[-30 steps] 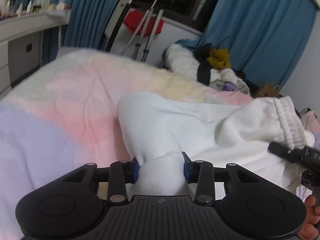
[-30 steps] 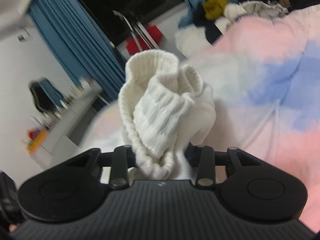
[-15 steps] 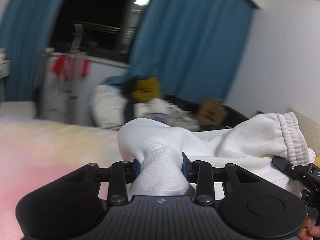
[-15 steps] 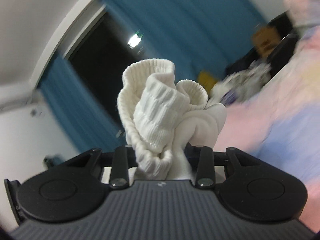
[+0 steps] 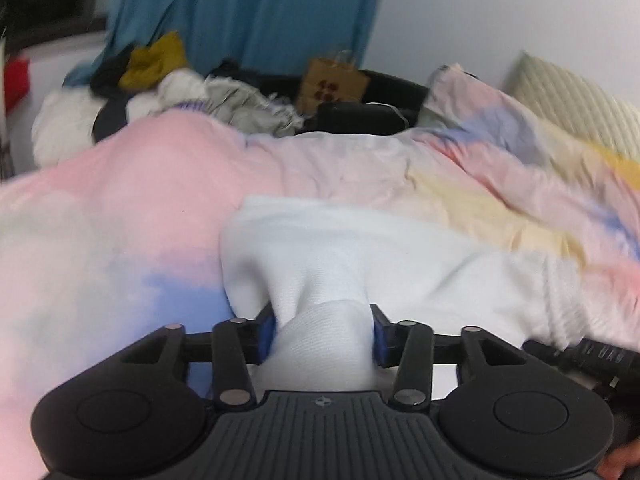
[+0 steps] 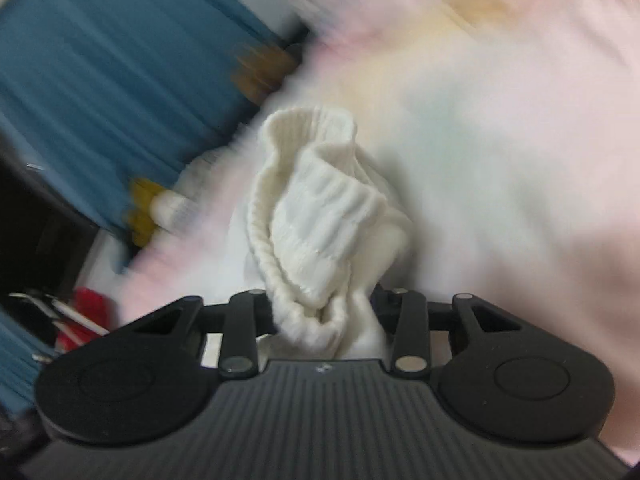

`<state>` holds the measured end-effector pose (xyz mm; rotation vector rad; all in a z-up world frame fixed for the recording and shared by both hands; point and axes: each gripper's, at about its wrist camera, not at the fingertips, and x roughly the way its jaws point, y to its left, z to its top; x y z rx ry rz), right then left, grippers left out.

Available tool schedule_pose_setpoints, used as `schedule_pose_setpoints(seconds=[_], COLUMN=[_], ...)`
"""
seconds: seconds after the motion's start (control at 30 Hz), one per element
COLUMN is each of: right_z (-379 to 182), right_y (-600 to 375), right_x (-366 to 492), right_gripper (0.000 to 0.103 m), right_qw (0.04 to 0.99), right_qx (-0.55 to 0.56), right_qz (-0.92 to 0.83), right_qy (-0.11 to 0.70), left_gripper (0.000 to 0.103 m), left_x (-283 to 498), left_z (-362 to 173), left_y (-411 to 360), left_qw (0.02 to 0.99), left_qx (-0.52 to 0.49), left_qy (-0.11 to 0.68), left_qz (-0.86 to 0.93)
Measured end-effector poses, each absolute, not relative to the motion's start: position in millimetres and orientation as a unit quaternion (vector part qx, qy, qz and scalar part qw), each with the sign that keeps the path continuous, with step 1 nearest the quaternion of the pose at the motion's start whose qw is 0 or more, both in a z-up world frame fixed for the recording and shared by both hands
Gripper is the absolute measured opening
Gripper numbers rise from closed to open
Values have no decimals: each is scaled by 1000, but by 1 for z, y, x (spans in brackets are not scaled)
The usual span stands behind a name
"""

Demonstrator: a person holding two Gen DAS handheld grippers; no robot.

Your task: Fold clothes

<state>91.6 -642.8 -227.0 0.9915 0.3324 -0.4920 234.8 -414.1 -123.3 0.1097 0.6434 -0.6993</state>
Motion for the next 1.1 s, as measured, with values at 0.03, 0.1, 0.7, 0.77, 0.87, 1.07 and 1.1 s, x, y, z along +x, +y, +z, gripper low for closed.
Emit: schedule_pose_setpoints(seconds=[0.03,0.1,0.7,0.77,0.87,1.07,1.1], right_z=[-236,-237,-95,-69,-34,6,10], right_y=[-645,-649,-603,-581,-552,-493,-482], right_x=[85,82,2,-12,-33,-76,-82], right_gripper=[39,40,70,70,70,70,71], right_qw=[837,835,877,896,915,938,941], right_qx=[481,491,380,343,304,246,234], right_qz=[-219,-208,-238,-228,-216,-199,-200], right_qy=[143,136,173,169,157,141,137], left_gripper=[53,54,97,103,103,103,103], left_x=[233,231,114,89,53,-16,-28], left_z=[-128,-135,34,53,78,102,104], left_y=[-414,-404,-287,-272,-246,-195,-188], left_qw=[887,882,897,901,907,917,920], left_qx=[64,56,16,24,25,45,55], left_qy=[307,312,268,249,230,203,196], left_qz=[-340,-350,-351,-354,-351,-340,-336])
